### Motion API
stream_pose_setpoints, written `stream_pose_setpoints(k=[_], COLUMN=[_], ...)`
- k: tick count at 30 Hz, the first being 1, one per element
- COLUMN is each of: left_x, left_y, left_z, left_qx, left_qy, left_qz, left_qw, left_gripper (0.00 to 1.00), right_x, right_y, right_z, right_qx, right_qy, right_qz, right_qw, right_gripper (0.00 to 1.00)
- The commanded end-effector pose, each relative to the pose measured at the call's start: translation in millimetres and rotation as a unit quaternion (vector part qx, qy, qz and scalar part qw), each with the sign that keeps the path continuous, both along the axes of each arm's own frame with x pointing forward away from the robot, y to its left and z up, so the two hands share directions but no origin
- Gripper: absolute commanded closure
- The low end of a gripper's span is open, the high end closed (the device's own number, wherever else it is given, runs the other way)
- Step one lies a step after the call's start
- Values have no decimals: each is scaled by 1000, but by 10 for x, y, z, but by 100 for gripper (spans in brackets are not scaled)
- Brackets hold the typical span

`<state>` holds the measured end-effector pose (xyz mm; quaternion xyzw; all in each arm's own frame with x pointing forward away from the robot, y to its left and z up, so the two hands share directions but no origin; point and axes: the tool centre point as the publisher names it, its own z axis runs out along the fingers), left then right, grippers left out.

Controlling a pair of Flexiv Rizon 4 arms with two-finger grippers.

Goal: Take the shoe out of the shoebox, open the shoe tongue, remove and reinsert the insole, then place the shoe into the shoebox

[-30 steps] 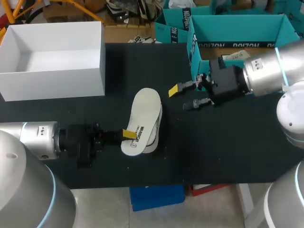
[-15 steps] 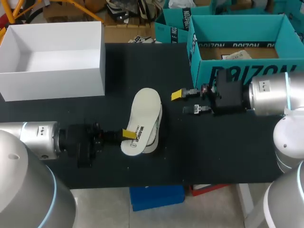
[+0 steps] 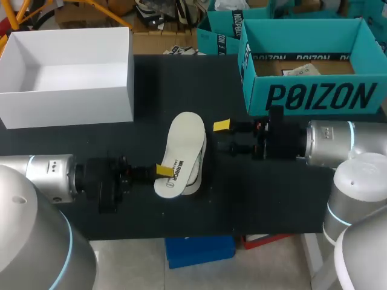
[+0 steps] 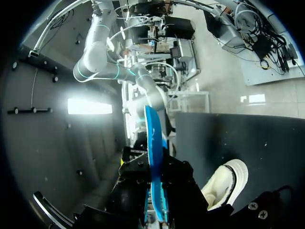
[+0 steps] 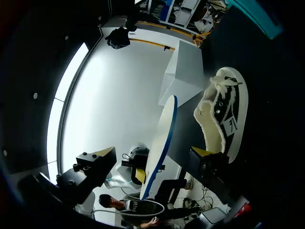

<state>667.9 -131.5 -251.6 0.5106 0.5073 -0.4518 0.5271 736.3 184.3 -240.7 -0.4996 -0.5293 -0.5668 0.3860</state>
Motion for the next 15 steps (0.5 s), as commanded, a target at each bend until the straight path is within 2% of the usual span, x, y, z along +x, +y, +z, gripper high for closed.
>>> stream_pose_setpoints(k=[1, 15], left_x=[-17, -17], left_y=[-6, -6], left_z=[0, 0], left_qx=[1, 1], left_qy=[-1, -1], left_qz=[3, 3], left_qw=[1000, 1000], left_gripper=[100, 100], right_x=[56, 68], right_y=[114, 342], right_z=[-49, 12], right_qx=[19, -23], right_qy=[0, 24], right_qz=[10, 58], right_qw=[1000, 998], right_gripper=[0, 0])
